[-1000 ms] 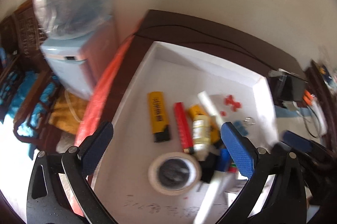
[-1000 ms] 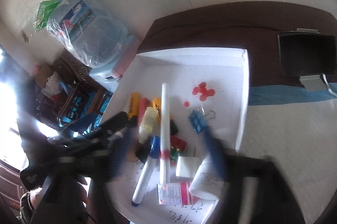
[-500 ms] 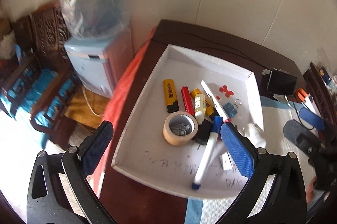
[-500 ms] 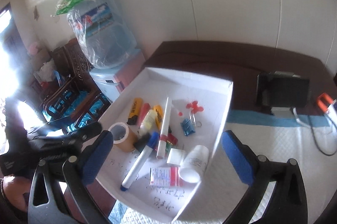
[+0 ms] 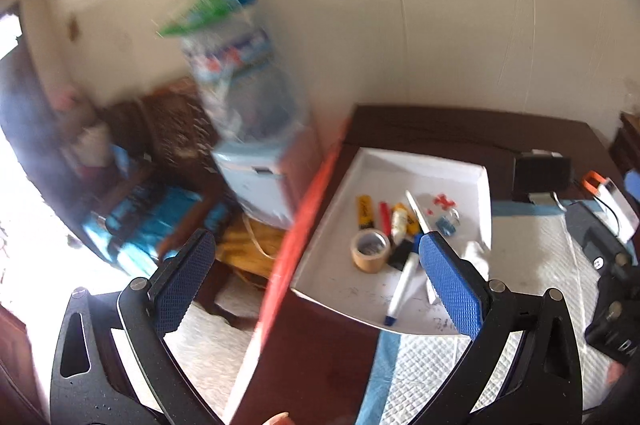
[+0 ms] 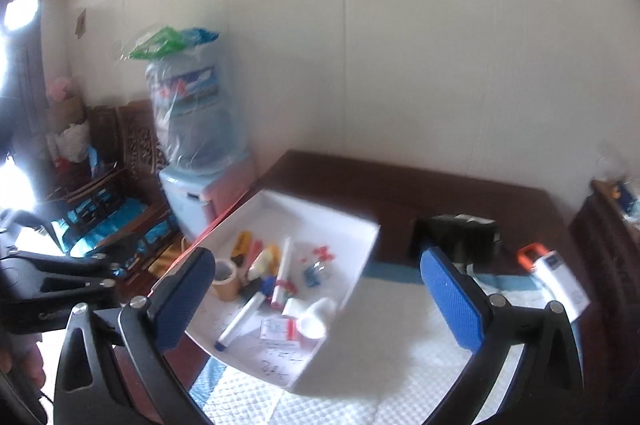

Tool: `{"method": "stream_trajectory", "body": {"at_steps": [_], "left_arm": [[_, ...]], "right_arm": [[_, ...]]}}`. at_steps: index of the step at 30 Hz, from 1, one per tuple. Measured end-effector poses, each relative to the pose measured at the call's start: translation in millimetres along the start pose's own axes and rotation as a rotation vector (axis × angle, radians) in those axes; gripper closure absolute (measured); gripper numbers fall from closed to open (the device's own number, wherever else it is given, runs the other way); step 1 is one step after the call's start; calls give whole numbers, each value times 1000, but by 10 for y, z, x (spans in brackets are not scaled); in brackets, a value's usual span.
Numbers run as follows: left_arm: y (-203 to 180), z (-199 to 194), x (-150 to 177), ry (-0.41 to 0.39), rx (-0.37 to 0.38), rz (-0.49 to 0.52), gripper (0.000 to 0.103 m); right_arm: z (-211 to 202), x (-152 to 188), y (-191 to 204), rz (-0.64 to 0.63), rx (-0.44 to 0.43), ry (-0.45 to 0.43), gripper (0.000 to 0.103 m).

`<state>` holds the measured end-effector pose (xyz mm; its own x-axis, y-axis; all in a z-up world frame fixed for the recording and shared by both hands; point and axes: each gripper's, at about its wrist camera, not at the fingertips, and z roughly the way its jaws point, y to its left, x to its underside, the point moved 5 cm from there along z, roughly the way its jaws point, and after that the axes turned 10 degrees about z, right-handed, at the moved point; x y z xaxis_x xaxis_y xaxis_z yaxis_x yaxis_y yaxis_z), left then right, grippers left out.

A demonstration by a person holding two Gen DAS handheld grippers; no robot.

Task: Organize rigid objects

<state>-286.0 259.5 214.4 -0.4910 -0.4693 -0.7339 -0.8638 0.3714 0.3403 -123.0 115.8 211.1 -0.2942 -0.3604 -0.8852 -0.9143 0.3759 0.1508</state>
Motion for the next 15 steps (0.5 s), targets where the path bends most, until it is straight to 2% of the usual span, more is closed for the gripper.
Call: {"method": "stream_trajectory", "body": {"at_steps": [4,7,10,15], "left_arm": [[-6,-379,-77,-57,-12,-49,0],[-66,-565,-145,-72,62,-89,0],[-173,-706,-211,-67,141,-111,0],[-410,-911,-274,-73,111,-94,0]], "right_arm": [[-363,-174,-235,55,-29,-63,0],[-594,-307,-395,76,-24,-109,0],[-918,-466,-614,105,25,-178,0],[-1315,-509,-927,151,11,-226,0]]}}
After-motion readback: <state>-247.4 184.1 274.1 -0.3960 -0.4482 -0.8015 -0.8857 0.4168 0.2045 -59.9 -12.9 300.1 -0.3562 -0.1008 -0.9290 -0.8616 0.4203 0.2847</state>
